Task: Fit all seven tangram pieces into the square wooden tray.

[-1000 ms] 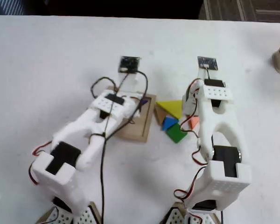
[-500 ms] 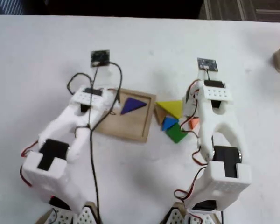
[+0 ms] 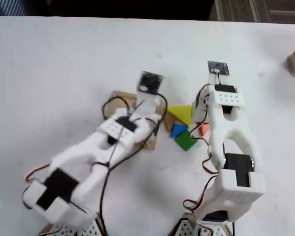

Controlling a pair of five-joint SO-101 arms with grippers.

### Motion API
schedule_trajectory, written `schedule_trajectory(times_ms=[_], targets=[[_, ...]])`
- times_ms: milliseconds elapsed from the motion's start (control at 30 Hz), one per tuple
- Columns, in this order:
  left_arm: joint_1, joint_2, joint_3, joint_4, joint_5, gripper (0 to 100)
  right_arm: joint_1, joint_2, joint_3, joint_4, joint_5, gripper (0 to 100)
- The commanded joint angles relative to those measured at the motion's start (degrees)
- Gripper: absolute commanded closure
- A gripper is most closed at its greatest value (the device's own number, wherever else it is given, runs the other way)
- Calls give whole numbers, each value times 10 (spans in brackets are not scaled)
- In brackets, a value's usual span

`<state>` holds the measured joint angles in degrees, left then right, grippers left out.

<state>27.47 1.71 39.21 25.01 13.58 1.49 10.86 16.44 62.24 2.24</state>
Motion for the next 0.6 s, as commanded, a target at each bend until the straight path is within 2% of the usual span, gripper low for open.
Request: schedule_trajectory(times_ms=[0,200,567], targets=[[-2,81,-104,23,-18,977,3,-15,-4,-8,9,978],[-32,167,-229,117,-18,977,3,-15,-4,-8,7,978],[-158,174,-243,127,-16,977,3,-15,-4,-8,8,978]])
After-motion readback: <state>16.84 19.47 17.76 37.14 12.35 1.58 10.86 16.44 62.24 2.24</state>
